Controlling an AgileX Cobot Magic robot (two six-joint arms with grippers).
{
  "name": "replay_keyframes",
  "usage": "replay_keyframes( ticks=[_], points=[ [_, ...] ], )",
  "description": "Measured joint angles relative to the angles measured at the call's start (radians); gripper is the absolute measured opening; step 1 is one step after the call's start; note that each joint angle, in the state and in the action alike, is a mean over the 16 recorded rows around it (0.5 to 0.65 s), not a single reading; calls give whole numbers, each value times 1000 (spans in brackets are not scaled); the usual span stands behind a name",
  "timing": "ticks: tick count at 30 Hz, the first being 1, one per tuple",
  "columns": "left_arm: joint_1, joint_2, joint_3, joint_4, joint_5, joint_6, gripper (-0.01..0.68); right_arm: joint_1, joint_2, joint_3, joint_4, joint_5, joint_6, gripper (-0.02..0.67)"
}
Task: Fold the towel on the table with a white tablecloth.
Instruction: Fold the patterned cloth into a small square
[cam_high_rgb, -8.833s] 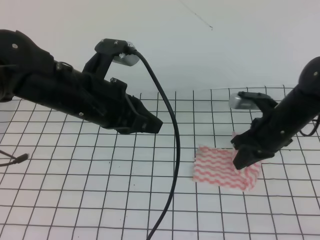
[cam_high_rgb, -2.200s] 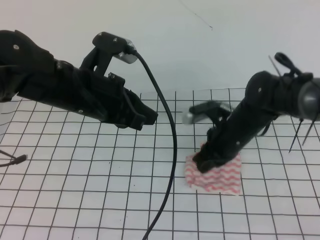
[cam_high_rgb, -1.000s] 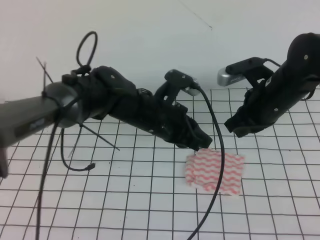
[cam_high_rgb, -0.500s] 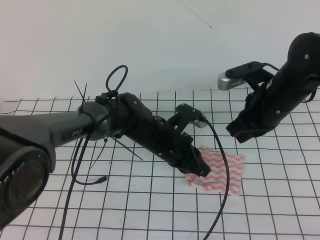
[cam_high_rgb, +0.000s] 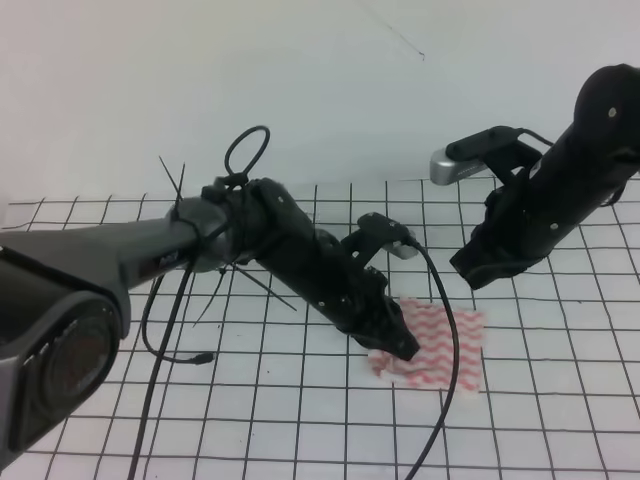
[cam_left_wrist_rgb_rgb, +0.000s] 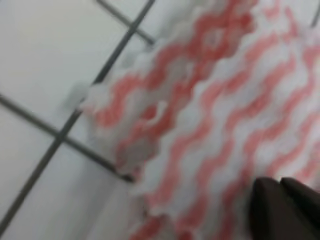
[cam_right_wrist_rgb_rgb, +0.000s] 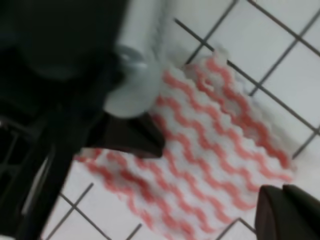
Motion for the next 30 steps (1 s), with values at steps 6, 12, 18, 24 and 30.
replay_keyframes(
  ticks=[6, 12, 18, 24, 30],
  points=[
    [7, -16, -63, 117, 60, -66, -2, -1, 30, 0, 37, -6, -51, 0],
    [29, -47, -106, 224, 99, -127, -2, -2, 77, 0, 65, -15, -85, 0],
    [64, -73, -111, 273, 120, -157, -2, 0, 135, -9, 82, -24, -98, 0],
    [92, -91, -111, 268, 131, -160, -1, 1, 177, -39, 84, -29, -95, 0],
    [104, -96, -112, 263, 139, -161, -1, 3, 192, -91, 99, -15, -99, 0]
  ],
)
